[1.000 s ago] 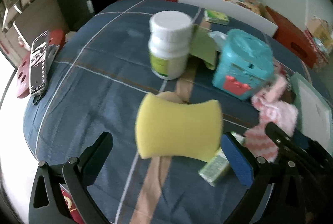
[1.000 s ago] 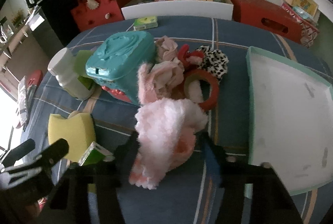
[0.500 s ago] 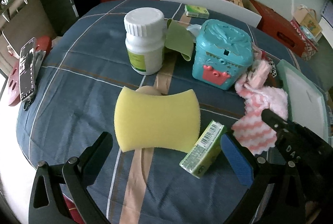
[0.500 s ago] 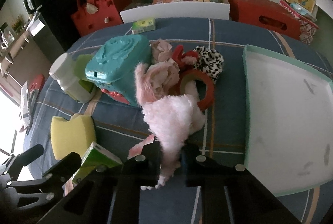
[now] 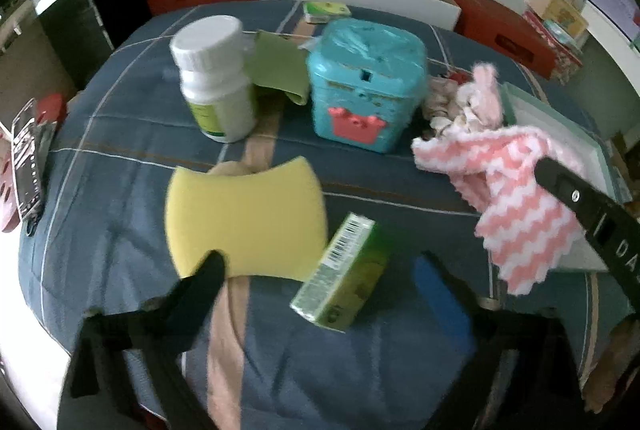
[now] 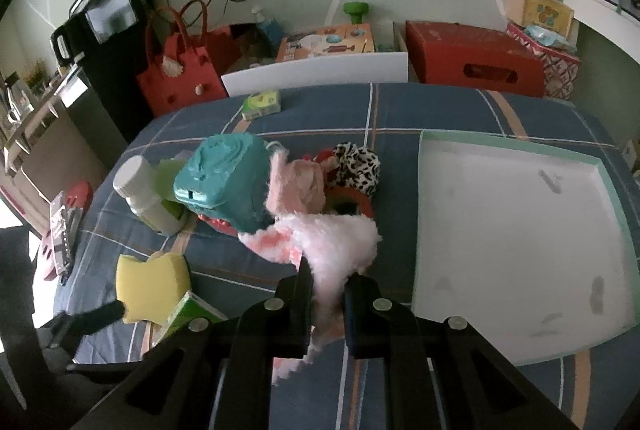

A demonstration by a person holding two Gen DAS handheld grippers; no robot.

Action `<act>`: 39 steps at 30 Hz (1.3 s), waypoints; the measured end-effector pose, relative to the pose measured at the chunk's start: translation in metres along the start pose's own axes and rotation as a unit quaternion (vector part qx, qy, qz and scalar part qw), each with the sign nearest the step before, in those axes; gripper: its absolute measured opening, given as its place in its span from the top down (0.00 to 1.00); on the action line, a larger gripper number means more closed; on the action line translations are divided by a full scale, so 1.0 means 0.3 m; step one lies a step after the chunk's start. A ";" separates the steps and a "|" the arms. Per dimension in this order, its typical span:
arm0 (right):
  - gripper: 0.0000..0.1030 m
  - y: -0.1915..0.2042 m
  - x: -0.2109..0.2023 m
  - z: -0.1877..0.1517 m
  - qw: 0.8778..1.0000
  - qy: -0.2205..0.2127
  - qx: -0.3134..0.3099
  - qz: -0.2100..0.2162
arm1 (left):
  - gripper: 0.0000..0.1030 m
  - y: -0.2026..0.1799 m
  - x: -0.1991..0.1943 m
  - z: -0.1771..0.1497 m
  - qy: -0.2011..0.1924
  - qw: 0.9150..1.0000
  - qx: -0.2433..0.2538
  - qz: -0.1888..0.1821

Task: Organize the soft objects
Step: 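Grasp the pink zigzag cloth with the right tool while the left tool grasps the green tissue pack, then carry the cloth and tissue pack into the white tray while both tools release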

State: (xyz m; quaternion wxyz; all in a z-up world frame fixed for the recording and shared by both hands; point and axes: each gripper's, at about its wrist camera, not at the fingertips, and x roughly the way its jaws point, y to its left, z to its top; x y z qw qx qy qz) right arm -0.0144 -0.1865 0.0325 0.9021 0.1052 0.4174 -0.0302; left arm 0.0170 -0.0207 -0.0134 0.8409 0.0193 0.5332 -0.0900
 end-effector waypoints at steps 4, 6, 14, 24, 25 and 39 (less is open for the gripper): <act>0.87 -0.012 -0.023 0.003 1.000 -0.011 0.005 0.001 | 0.35 -0.021 0.020 -0.008 0.013 1.000 0.012 -0.005; 0.87 -0.014 -0.035 0.001 1.000 -0.017 0.007 0.001 | 0.45 -0.031 0.023 -0.011 0.014 1.000 0.016 -0.007; 0.87 -0.023 -0.089 0.011 0.999 -0.047 0.013 0.006 | 0.68 -0.043 0.030 -0.020 0.016 0.999 0.020 -0.021; 0.87 -0.040 -0.221 0.029 0.994 -0.109 0.021 0.017 | 0.77 -0.040 -0.061 -0.033 -0.021 0.998 0.017 -0.055; 0.87 -0.045 -0.239 0.031 0.993 -0.116 0.024 0.017 | 0.77 -0.041 -0.080 -0.034 -0.029 0.998 0.017 -0.057; 0.87 -0.308 -0.449 0.036 0.967 -0.207 0.124 -0.075 | 0.77 -0.157 -0.258 0.053 -0.100 0.991 0.060 -0.069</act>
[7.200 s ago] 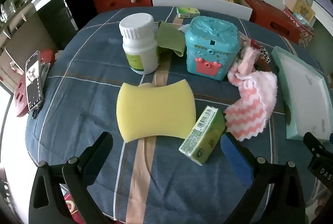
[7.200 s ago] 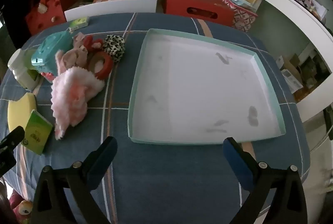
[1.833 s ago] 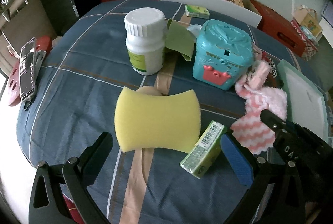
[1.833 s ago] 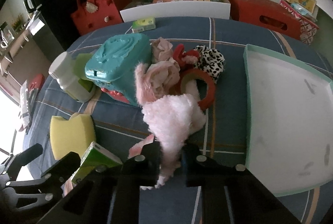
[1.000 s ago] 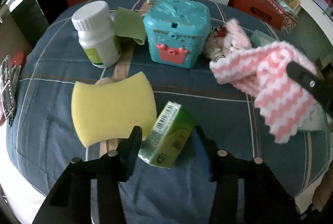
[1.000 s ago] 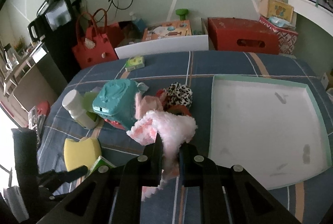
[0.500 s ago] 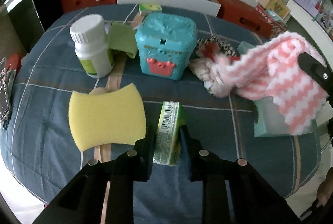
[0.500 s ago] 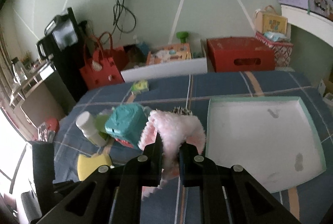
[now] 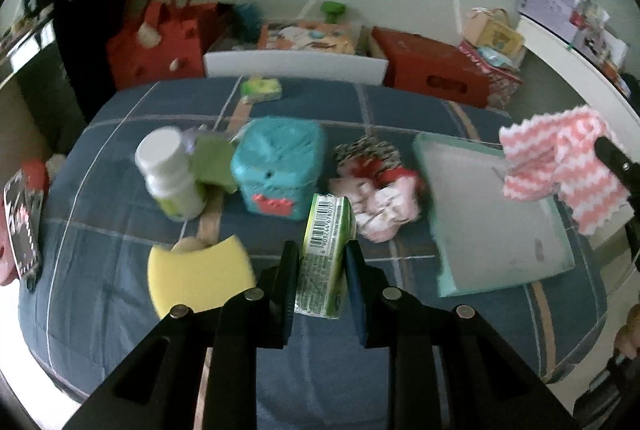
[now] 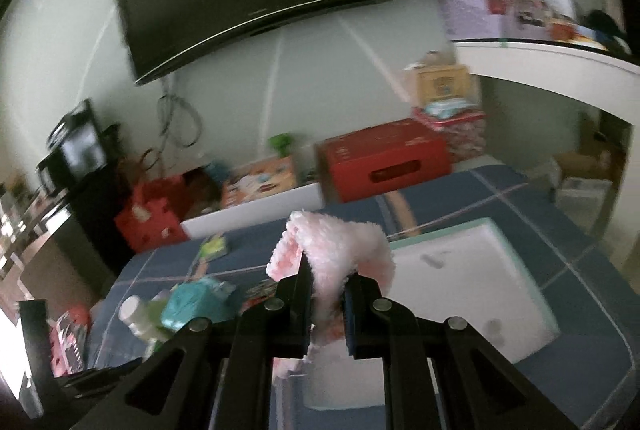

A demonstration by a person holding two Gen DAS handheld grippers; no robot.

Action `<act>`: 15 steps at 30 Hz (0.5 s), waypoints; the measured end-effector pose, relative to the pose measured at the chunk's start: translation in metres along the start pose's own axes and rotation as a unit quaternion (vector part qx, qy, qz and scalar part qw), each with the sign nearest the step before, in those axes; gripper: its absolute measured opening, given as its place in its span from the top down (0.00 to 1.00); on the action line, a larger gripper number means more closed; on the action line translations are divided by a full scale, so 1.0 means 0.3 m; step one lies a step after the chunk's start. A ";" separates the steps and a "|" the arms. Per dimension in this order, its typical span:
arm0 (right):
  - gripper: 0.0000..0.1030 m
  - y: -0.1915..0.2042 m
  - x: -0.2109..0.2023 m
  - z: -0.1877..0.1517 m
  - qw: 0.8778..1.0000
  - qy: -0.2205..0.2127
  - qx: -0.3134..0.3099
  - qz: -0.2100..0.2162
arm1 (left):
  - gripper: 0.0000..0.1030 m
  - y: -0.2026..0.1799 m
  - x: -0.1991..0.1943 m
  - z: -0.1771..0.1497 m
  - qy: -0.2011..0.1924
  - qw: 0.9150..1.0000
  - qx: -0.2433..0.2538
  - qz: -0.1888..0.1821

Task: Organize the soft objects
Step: 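Carry the cloth and tissue pack into the white tray while both tools release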

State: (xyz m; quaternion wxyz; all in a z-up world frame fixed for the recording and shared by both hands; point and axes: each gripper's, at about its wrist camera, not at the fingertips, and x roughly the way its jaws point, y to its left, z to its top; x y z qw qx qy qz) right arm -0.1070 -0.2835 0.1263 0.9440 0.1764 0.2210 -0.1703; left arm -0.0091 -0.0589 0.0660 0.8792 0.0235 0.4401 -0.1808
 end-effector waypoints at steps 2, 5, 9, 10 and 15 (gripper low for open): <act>0.87 -0.061 -0.005 0.013 1.000 -0.005 0.017 -0.025 | 0.77 -0.030 -0.005 0.021 -0.006 1.000 0.009 -0.017; 0.87 -0.147 -0.015 0.025 0.997 -0.008 0.037 -0.063 | 0.77 -0.092 -0.012 0.058 -0.018 0.999 0.028 -0.031; 0.87 -0.258 -0.008 0.035 0.991 -0.003 0.062 -0.117 | 0.77 -0.194 -0.007 0.114 -0.034 0.997 0.052 -0.053; 0.87 -0.278 -0.006 0.035 0.990 -0.001 0.066 -0.126 | 0.77 -0.218 -0.003 0.125 -0.037 0.996 0.058 -0.061; 0.87 -0.374 0.028 0.023 0.982 0.016 0.088 -0.165 | 0.77 -0.356 0.063 0.166 -0.043 0.991 0.089 -0.089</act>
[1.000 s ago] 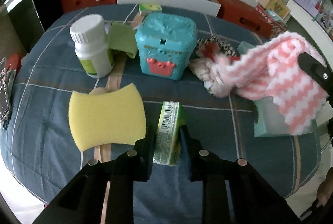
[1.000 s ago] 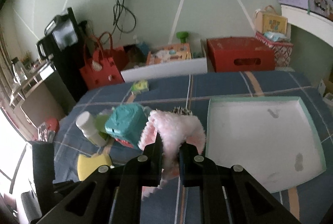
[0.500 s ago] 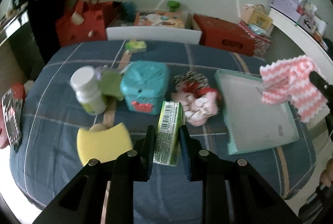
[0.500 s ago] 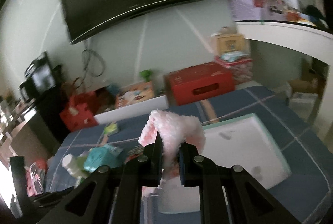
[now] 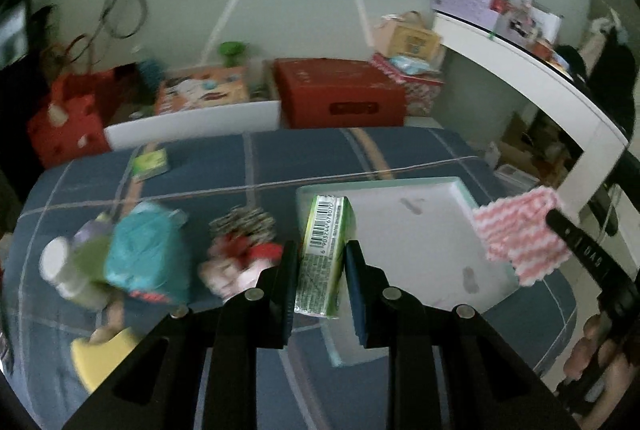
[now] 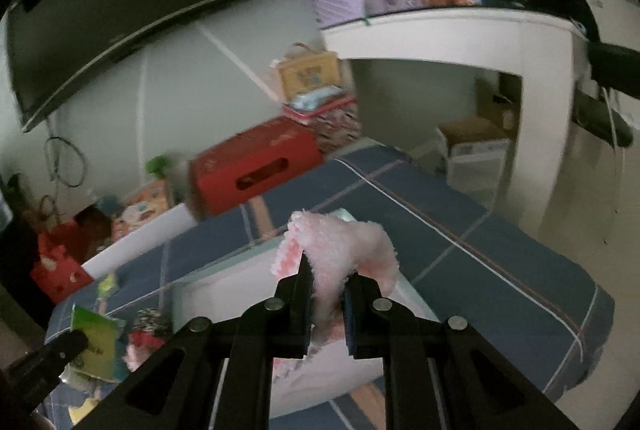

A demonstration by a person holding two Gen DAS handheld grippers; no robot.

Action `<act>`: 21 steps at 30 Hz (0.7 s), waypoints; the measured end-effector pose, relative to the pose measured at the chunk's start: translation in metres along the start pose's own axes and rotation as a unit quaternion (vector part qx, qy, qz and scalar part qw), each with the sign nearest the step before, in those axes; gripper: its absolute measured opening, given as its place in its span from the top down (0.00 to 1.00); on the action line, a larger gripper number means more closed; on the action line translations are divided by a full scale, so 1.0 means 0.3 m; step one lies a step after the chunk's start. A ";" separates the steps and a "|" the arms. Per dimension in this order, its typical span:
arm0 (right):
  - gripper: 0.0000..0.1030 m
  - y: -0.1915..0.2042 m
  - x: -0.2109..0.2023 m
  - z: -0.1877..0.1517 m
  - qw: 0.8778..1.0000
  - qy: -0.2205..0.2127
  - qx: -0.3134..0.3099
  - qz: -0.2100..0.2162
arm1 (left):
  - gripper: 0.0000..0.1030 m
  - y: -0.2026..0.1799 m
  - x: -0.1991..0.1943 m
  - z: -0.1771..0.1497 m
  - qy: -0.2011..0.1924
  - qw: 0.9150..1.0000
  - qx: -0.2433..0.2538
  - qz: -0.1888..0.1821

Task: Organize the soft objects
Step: 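Carry the cloth and tissue pack into the white tray while both tools release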

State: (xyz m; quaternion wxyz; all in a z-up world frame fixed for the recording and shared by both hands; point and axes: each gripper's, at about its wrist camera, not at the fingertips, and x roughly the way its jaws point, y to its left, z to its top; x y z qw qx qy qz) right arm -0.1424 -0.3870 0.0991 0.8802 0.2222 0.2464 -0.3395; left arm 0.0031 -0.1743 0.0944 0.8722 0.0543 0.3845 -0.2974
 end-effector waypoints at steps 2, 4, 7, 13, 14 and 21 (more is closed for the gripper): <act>0.87 -0.012 0.037 -0.001 1.000 0.005 -0.001 -0.010 | 0.77 -0.046 0.053 0.007 0.003 1.000 0.014 -0.010; 0.87 -0.017 0.079 -0.005 1.000 0.012 -0.009 -0.019 | 0.77 -0.076 0.107 0.009 0.007 1.000 0.019 -0.023; 0.87 -0.025 0.161 -0.024 0.999 0.034 -0.008 -0.018 | 0.77 -0.110 0.202 -0.002 0.023 0.999 0.021 -0.040; 0.87 -0.049 0.277 -0.082 0.995 0.090 -0.011 -0.030 | 0.76 -0.144 0.355 -0.045 0.059 0.997 0.020 -0.048; 0.87 -0.053 0.286 -0.088 0.995 0.097 -0.008 -0.032 | 0.76 -0.144 0.371 -0.055 0.063 0.997 0.022 -0.043; 0.84 -0.044 0.288 -0.111 0.992 0.121 -0.019 -0.035 | 0.66 -0.127 0.428 -0.091 0.092 0.995 0.010 -0.031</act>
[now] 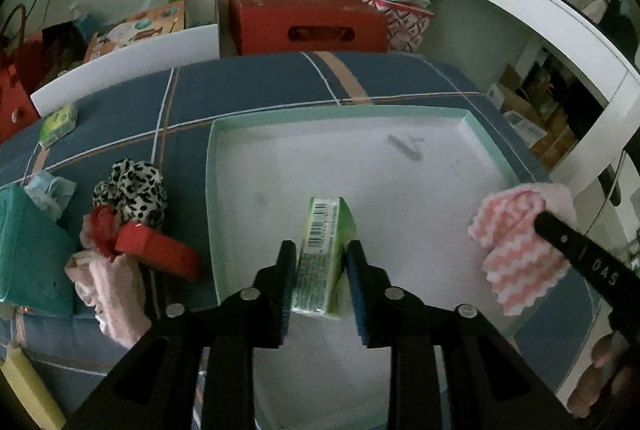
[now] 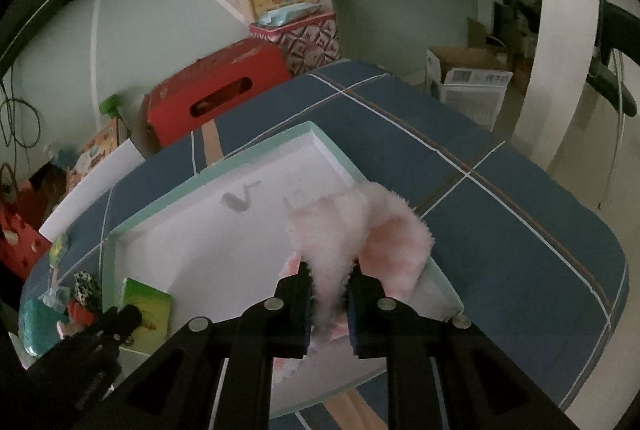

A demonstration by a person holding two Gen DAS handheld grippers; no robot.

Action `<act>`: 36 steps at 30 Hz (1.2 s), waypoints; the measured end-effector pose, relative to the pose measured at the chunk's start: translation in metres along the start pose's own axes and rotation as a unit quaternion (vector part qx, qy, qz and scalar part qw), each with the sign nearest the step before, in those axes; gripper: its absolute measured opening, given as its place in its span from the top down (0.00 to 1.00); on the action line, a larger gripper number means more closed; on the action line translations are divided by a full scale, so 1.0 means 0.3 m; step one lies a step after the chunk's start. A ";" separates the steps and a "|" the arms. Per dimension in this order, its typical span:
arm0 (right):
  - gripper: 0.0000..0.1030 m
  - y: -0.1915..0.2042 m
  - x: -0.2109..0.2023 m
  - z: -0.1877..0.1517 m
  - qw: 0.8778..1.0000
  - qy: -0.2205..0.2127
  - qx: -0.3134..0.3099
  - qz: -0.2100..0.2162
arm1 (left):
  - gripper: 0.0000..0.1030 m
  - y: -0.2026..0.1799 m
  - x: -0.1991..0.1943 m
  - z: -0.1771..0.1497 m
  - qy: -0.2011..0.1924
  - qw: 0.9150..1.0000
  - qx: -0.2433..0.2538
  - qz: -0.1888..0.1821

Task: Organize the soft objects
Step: 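Carry the cloth and tissue pack into the white tray while both tools release, then grasp the yellow sponge with the left tool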

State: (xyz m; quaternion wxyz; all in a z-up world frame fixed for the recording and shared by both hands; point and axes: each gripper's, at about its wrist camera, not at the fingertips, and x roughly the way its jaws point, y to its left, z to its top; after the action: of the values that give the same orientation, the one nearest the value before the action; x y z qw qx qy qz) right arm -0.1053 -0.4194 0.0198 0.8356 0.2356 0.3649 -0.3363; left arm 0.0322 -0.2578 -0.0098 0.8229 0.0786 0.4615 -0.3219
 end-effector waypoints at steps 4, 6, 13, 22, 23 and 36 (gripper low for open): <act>0.60 0.019 -0.054 0.016 1.000 -0.020 -0.013 -0.007 | 0.21 0.014 -0.081 0.015 -0.027 1.000 -0.006 -0.005; 0.36 0.034 -0.090 0.019 0.999 -0.036 -0.020 -0.005 | 0.20 0.021 -0.114 0.025 -0.039 0.999 -0.004 0.002; 0.18 0.100 -0.158 0.014 0.997 -0.048 -0.062 -0.010 | 0.06 0.106 -0.216 0.017 -0.060 0.995 -0.026 0.070; 0.01 0.228 -0.214 -0.025 0.993 -0.050 -0.102 0.017 | 0.05 0.306 -0.320 -0.044 -0.064 0.983 -0.104 0.138; 0.01 0.243 -0.218 -0.031 0.993 -0.049 -0.106 0.021 | 0.05 0.330 -0.335 -0.056 -0.065 0.981 -0.116 0.142; 0.01 0.574 -0.255 -0.211 0.973 -0.005 -0.195 0.121 | 0.04 0.558 -0.466 -0.203 -0.073 0.958 -0.202 0.190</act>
State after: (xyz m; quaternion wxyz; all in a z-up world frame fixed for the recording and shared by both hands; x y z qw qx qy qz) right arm -0.0464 -0.2349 0.0648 0.9017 0.1094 0.3883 -0.1558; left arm 0.0386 -0.0373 0.0412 0.8990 -0.0269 0.4324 -0.0646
